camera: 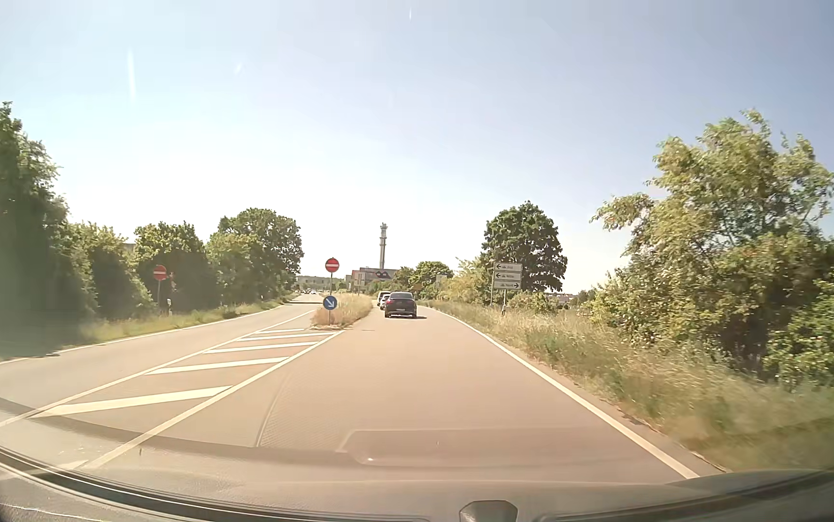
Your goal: Follow the waypoints while adhering to traffic rules and regulations
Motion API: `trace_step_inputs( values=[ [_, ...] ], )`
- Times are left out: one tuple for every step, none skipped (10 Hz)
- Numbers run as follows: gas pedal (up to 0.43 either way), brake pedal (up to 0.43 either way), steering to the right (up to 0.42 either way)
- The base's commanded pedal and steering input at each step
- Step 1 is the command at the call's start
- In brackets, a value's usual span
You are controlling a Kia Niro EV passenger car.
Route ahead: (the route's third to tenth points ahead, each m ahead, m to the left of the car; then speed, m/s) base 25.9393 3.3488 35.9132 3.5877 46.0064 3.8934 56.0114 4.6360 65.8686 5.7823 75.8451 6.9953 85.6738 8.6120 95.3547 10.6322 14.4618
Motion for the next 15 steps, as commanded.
trace_step_inputs(
  values=[
    [0.079, 0.03, -0.001],
    [0.079, 0.03, -0.001],
    [0.079, 0.03, -0.001],
    [0.079, 0.03, -0.002],
    [0.079, 0.03, -0.004],
    [0.079, 0.03, -0.004],
    [0.079, 0.03, -0.004],
    [0.079, 0.03, -0.004],
    [0.079, 0.03, -0.005],
    [0.079, 0.03, -0.005],
    [0.079, 0.03, -0.005],
    [0.079, 0.03, -0.005],
    [0.079, 0.03, -0.005],
    [0.079, 0.03, -0.005],
    [0.079, 0.03, -0.005]
  ],
)
